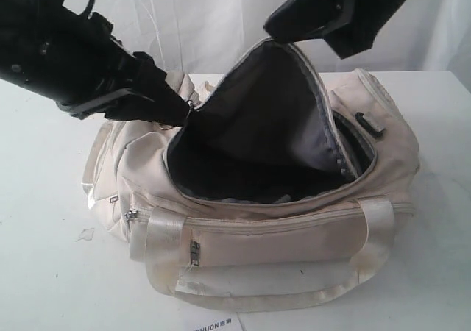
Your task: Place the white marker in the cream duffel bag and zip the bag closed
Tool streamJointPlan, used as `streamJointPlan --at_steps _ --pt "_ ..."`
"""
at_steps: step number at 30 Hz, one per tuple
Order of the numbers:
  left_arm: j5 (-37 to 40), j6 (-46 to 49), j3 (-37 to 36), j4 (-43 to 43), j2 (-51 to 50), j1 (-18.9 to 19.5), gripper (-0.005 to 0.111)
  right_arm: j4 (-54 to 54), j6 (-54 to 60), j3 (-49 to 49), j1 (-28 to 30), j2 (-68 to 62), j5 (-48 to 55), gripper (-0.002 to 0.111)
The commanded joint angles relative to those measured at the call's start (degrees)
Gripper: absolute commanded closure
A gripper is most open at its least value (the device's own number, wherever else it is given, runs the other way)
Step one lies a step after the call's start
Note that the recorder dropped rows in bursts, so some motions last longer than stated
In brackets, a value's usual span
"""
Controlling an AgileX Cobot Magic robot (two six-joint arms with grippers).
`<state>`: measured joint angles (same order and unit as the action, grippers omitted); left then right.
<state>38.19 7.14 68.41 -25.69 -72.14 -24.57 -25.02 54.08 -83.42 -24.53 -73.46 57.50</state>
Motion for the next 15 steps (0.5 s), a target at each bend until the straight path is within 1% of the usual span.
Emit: streamJointPlan --at_steps 1,4,8,15 --pt "2.1 -5.8 0.2 7.6 2.7 -0.1 0.057 12.6 -7.7 0.2 0.1 2.3 0.0 0.056" --pt "0.6 -6.5 0.2 9.7 2.9 -0.1 0.057 14.4 -8.1 0.2 0.1 1.7 0.1 0.056" --pt "0.2 -9.1 0.2 14.1 2.9 0.0 0.057 20.2 -9.6 0.2 0.5 -0.2 -0.9 0.056" --pt "-0.2 -9.1 0.2 14.8 2.9 0.0 0.057 19.5 -5.3 0.2 2.3 -4.8 -2.6 0.056"
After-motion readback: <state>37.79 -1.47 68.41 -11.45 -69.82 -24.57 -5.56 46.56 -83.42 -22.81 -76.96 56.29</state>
